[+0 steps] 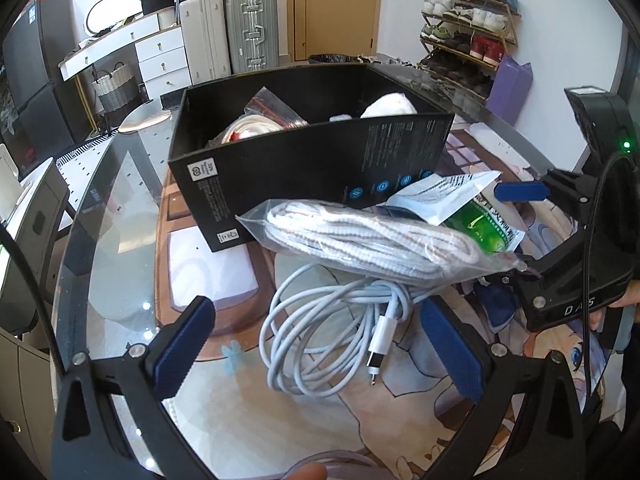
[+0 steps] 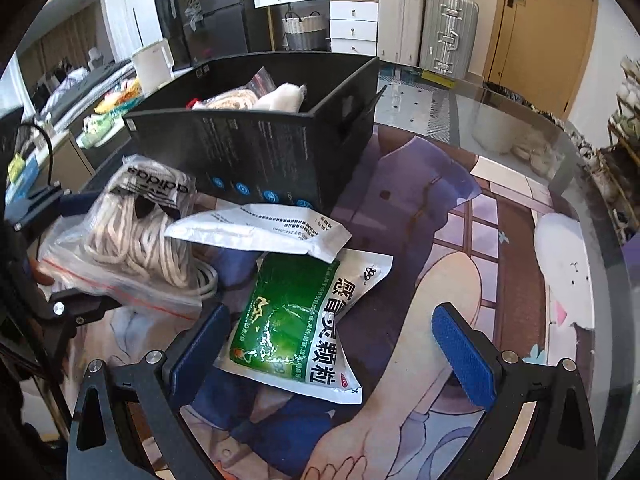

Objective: Organize soft objects
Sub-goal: 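Move both open grippers back toward the remaining items on the mat, then close right gripper on green medicine packet while left gripper grasps bagged white cable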

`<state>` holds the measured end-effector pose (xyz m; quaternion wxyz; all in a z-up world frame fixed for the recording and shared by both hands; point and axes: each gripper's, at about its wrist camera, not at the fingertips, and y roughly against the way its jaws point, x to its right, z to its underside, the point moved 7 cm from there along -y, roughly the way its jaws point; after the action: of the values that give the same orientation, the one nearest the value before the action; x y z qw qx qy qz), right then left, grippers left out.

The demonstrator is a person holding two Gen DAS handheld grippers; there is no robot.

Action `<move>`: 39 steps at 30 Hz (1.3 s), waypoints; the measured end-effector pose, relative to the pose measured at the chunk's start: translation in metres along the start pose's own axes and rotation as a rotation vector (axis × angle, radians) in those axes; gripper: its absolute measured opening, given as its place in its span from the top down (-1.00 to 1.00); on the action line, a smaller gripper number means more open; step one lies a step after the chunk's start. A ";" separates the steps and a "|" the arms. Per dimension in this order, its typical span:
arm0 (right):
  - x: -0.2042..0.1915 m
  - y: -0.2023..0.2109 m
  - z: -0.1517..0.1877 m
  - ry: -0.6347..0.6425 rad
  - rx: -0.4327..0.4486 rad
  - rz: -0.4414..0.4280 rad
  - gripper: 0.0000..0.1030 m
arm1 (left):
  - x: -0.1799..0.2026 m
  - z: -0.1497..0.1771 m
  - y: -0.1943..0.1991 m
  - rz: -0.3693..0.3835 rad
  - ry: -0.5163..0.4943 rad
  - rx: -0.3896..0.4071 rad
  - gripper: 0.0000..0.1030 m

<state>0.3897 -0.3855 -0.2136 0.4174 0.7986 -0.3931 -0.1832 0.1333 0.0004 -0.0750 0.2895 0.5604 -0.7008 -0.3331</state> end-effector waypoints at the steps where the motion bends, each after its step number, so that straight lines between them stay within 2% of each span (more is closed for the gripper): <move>1: -0.001 0.000 0.000 0.003 0.003 -0.001 -0.98 | 0.000 0.000 -0.001 0.001 -0.001 -0.003 -1.00; 13: 0.000 -0.001 -0.002 -0.001 0.016 0.002 -0.98 | 0.000 0.002 -0.012 0.008 -0.004 -0.045 -1.00; 21: 0.000 0.000 -0.001 0.007 0.018 -0.004 -0.96 | 0.005 0.000 -0.016 0.013 -0.021 -0.042 -0.96; 23: -0.001 0.001 -0.001 0.012 0.021 -0.010 -0.88 | 0.005 0.000 -0.016 0.011 -0.023 -0.039 -0.92; 25: -0.003 0.004 -0.002 0.021 0.028 -0.019 -0.68 | 0.006 -0.001 -0.014 0.012 -0.033 -0.031 -0.81; 32: -0.013 0.008 -0.001 0.054 0.048 -0.046 -0.19 | 0.014 -0.002 -0.009 0.033 -0.064 -0.006 -0.29; 34: -0.015 0.009 -0.002 0.056 0.056 -0.048 0.02 | 0.014 -0.002 -0.008 0.044 -0.061 -0.004 -0.28; 39: -0.015 0.010 0.000 0.055 0.059 -0.052 0.11 | 0.016 0.000 -0.006 0.056 -0.058 0.001 -0.26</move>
<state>0.3755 -0.3768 -0.2054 0.3993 0.8252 -0.3659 -0.1602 0.1334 -0.0160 -0.0795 0.2779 0.5308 -0.7245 -0.3407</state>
